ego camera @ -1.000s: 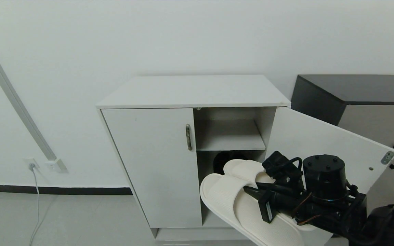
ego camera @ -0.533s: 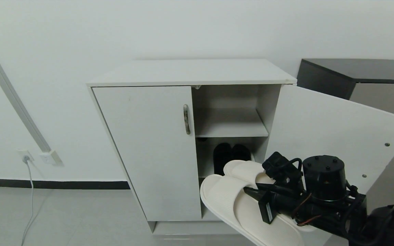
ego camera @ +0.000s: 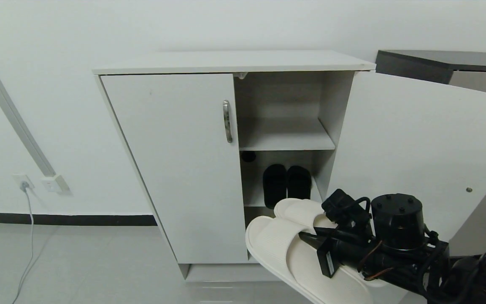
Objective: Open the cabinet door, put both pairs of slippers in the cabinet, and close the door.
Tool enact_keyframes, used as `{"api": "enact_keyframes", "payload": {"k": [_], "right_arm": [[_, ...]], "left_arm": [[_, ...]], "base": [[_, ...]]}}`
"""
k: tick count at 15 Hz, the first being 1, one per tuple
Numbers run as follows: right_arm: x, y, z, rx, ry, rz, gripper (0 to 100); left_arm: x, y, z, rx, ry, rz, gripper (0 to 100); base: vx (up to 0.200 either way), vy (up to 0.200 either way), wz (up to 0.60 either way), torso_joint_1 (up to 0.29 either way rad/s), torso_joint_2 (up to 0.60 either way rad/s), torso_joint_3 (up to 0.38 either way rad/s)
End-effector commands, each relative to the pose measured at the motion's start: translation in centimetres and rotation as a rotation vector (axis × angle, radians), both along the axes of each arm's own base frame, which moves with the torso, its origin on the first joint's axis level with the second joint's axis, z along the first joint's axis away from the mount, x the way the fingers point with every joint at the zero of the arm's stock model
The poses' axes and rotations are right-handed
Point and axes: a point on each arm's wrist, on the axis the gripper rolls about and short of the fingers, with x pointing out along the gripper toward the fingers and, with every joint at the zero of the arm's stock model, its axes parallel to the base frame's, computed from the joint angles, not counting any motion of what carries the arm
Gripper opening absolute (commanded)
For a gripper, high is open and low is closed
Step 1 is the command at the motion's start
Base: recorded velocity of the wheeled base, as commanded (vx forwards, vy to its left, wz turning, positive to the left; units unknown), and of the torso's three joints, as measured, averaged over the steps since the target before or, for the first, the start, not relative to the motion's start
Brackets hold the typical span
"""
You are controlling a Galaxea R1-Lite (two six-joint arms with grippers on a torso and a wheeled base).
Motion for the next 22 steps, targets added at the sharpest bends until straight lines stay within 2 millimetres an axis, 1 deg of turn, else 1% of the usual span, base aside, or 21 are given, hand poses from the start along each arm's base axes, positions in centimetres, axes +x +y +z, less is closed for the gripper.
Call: {"api": "enact_keyframes", "payload": {"k": [1,5,9,14,15,18,20,21,22], "right_arm": [[0.0,0.0,-0.2,-0.004,0.005,0.001,0],[0.0,0.0,-0.1,0.001,-0.001,0.001,0],[-0.1,0.0,-0.1,0.001,-0.010,0.001,0],[0.1,0.5,-0.8,-0.004,-0.008,0.010,0],[0.1,0.5,-1.0,-0.005,-0.007,0.011,0],[0.0,0.8,-1.1,-0.006,-0.006,0.021,0],[0.2,1.6,-1.4,0.008,-0.026,0.011,0],[0.6,2.2,-1.6,0.016,-0.049,-0.025,0],[1.2,3.3,-1.8,0.016,-0.088,-0.103,0]], "left_arm": [[0.0,0.0,0.0,0.000,-0.001,0.000,0],[0.0,0.0,0.0,0.000,0.001,0.002,0],[0.0,0.0,0.0,0.000,-0.001,0.000,0],[0.0,0.0,0.0,0.000,-0.001,0.002,0],[0.0,0.0,0.0,0.000,-0.001,0.000,0],[0.0,0.0,0.0,0.001,0.001,0.000,0],[0.0,0.0,0.0,0.000,0.001,0.000,0],[0.0,0.0,0.0,0.001,0.001,0.000,0],[0.0,0.0,0.0,0.001,0.001,0.000,0]], "base": [[0.000,0.000,0.00,0.000,0.00,0.000],[0.000,0.000,0.00,0.000,0.00,0.000],[0.000,0.000,0.00,-0.002,0.11,0.090],[0.000,0.000,0.00,0.000,0.00,0.000],[0.000,0.000,-0.60,-0.002,0.00,0.002],[0.000,0.000,0.00,0.000,0.00,0.000],[0.000,0.000,0.00,0.000,0.00,0.000],[0.000,0.000,0.00,0.000,0.00,0.000],[0.000,0.000,0.00,0.000,0.00,0.000]]}}
